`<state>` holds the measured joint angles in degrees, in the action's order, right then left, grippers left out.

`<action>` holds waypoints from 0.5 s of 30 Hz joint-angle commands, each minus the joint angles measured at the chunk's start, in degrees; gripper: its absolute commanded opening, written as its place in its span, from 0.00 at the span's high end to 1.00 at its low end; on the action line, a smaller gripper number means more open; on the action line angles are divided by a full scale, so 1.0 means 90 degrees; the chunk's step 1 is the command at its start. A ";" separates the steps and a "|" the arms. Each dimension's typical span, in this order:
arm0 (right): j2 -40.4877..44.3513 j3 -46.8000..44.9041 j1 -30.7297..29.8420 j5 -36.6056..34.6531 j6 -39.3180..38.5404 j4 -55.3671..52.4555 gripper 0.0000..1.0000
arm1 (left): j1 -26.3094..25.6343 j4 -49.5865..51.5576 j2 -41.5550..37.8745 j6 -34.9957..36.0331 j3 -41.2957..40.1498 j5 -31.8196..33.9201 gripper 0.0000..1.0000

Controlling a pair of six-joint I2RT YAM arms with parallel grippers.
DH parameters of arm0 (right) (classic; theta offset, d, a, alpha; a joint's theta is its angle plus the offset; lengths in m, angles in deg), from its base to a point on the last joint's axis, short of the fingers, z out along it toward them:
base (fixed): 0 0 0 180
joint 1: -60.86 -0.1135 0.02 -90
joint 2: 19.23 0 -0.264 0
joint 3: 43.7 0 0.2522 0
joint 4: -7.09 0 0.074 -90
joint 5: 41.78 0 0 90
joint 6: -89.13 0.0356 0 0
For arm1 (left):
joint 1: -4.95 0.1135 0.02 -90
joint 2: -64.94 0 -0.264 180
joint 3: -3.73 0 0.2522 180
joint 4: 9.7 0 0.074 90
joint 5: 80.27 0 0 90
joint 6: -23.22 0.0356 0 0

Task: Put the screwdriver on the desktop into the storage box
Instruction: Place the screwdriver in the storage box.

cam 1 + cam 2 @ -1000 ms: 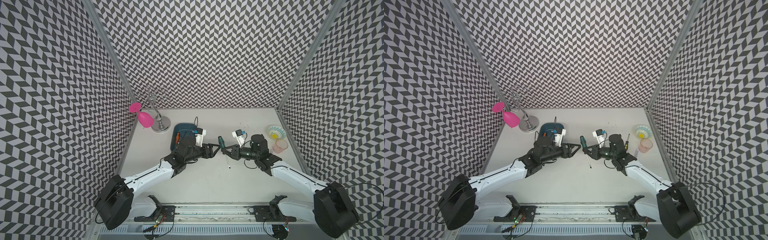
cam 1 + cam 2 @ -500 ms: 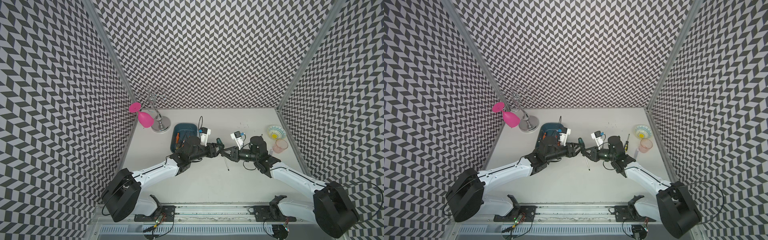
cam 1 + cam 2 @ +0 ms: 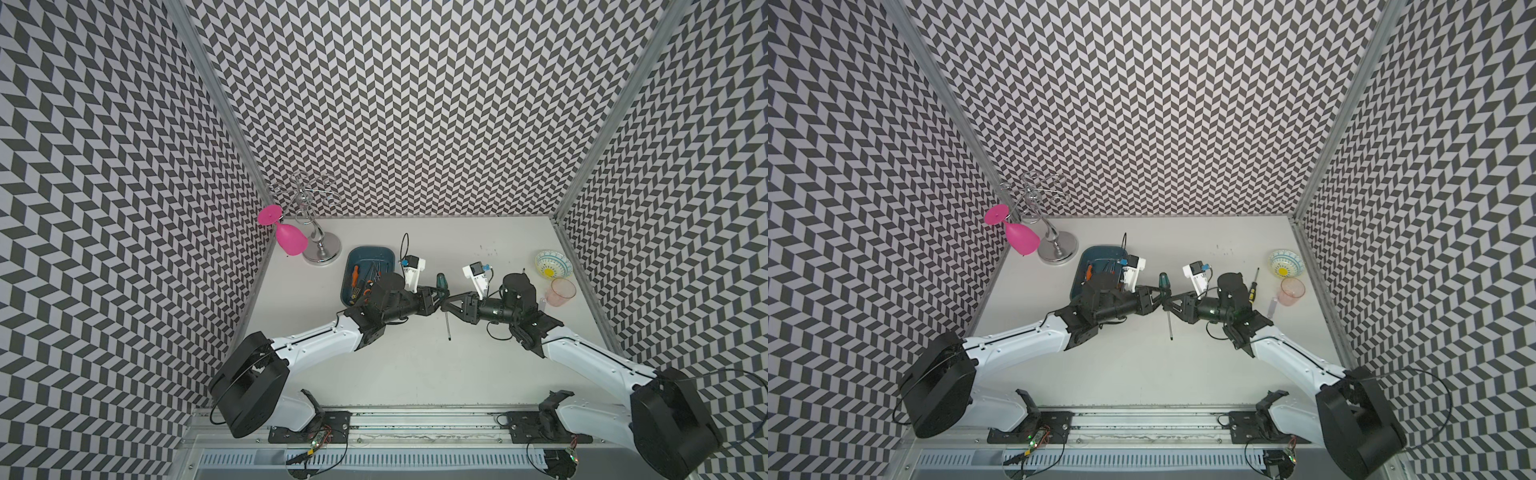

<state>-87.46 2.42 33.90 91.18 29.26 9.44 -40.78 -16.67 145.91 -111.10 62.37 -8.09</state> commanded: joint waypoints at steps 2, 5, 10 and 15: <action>0.0046 -0.0043 -0.0068 0.0039 -0.0023 0.0333 0.80 | -0.0050 -0.0017 0.0034 0.0193 0.0263 -0.0039 0.90; 0.0040 -0.0003 -0.0061 -0.0014 -0.0108 0.0196 0.65 | -0.0048 0.0185 0.0051 0.0335 0.0396 0.0023 1.00; 0.0081 0.0074 -0.0060 -0.0222 -0.0362 -0.0169 0.61 | 0.0030 0.0929 0.0033 0.0667 0.0736 0.0328 1.00; 0.0139 0.0020 -0.0023 -0.0431 -0.0479 -0.0374 0.61 | 0.0297 0.1711 -0.0087 0.0940 0.1014 0.0442 1.00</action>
<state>-87.39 2.35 33.66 89.60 26.66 7.39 -39.63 -6.03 146.30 -105.55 69.13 -5.62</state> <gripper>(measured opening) 0.391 0.291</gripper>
